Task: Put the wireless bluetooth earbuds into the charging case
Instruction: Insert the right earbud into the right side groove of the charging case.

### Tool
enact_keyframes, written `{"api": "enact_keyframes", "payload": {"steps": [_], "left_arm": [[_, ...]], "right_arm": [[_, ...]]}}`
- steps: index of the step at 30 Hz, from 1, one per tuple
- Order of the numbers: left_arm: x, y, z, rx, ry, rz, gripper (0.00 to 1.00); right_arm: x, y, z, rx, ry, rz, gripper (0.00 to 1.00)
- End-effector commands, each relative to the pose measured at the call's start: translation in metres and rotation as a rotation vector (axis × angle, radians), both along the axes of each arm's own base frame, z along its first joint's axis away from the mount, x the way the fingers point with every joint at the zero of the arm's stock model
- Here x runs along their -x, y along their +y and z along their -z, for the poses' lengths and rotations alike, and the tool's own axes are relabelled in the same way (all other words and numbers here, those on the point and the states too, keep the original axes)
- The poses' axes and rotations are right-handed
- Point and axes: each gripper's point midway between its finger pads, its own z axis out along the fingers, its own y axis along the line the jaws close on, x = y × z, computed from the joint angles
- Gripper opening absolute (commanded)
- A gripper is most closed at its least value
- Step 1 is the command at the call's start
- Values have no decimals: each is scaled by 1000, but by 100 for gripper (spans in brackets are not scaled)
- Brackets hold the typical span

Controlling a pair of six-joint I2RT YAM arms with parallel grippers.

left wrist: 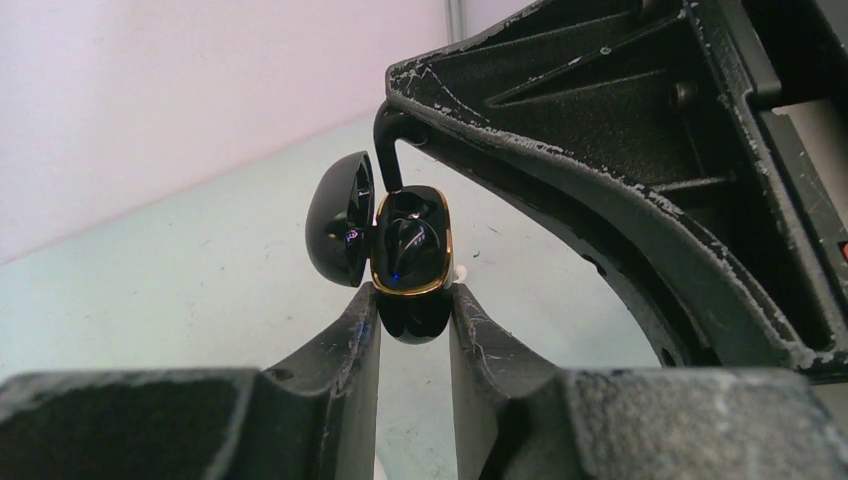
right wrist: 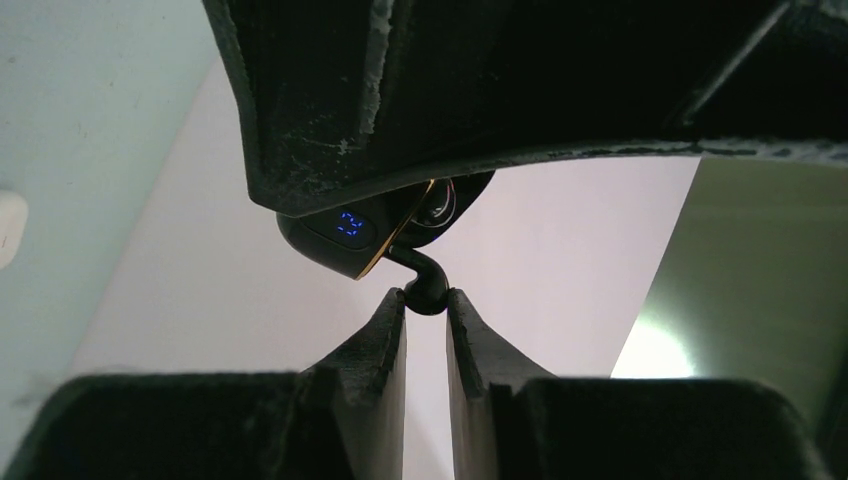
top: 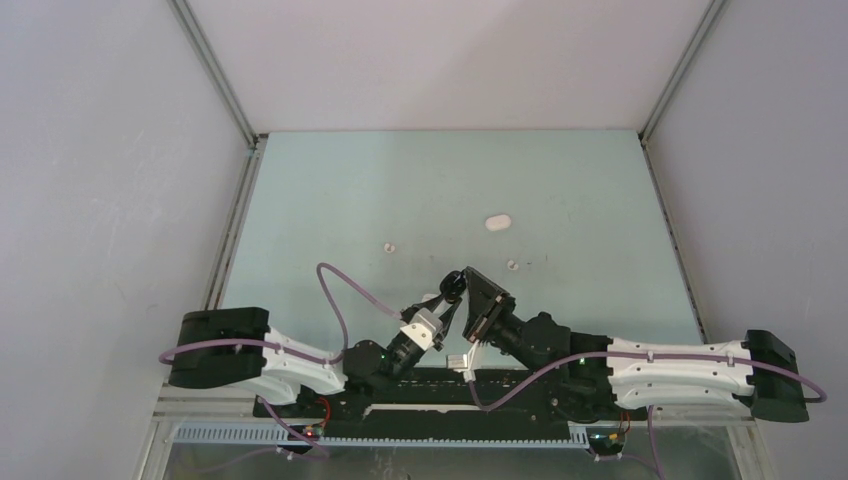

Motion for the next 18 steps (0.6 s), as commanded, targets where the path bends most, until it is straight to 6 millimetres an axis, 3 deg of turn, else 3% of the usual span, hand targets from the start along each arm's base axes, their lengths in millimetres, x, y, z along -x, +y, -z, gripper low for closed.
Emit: {"api": "enact_keyframes", "payload": {"steps": [1, 18], "left_arm": [[4, 0, -16, 82, 10, 23, 0], [2, 4, -17, 102, 27, 4, 0]], "right_arm": [[0, 2, -6, -11, -20, -5, 0], [0, 3, -7, 4, -43, -3, 0]]}}
